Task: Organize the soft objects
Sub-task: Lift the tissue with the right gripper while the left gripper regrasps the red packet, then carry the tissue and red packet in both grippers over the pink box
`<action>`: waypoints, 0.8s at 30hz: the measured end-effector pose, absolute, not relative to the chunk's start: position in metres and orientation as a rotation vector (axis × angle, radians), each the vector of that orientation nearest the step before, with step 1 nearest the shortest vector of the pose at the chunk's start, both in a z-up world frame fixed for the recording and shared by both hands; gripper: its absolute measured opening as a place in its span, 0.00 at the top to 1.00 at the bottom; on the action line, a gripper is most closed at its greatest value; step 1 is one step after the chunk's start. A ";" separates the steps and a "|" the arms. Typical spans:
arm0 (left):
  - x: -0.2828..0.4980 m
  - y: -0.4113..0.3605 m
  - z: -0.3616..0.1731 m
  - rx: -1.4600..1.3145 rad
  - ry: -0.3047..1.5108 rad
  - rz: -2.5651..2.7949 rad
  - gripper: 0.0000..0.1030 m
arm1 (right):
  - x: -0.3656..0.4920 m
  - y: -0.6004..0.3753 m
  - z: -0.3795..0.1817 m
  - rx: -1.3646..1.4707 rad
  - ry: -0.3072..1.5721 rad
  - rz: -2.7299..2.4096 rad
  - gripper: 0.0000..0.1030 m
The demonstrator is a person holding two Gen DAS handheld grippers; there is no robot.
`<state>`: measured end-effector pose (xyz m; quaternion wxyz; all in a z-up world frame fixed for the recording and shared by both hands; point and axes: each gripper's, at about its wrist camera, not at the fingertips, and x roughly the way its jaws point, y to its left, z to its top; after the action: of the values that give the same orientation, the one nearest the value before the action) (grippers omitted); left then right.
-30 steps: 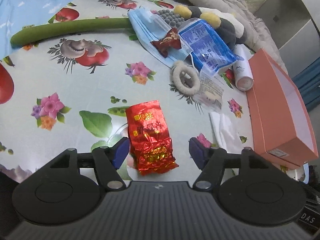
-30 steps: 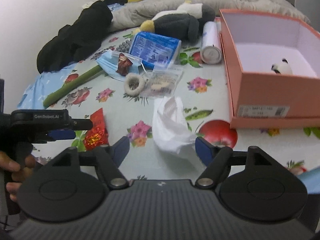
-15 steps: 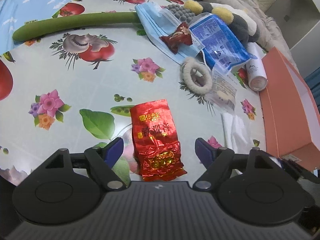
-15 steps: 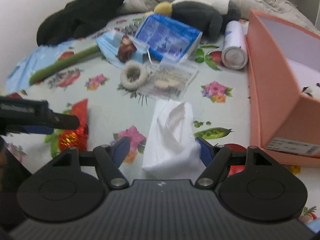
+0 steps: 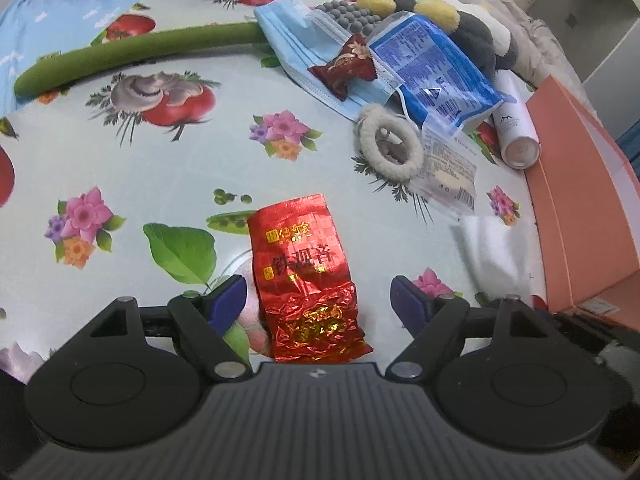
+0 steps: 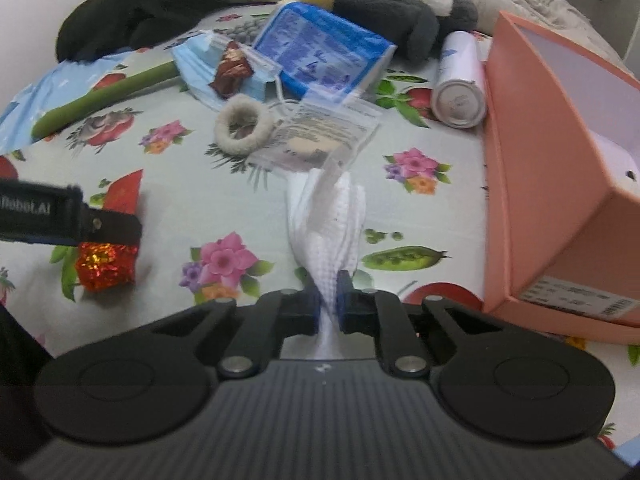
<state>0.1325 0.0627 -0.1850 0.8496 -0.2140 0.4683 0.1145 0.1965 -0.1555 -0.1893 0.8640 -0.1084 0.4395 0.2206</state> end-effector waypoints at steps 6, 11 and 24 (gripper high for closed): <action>0.128 0.058 -0.185 -0.389 0.979 0.268 0.20 | 0.185 -0.170 -0.180 -0.187 0.926 0.438 0.88; 0.126 0.055 -0.190 -0.350 0.984 0.285 0.25 | 0.180 -0.176 -0.186 -0.170 0.958 0.420 0.88; 0.122 0.051 -0.187 -0.380 0.967 0.222 0.43 | 0.176 -0.181 -0.179 -0.122 0.961 0.412 0.88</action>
<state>0.1222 0.0514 -0.1868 0.8622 -0.1813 0.4610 0.1059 0.1762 -0.1809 -0.1792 0.8645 -0.0584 0.4588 0.1966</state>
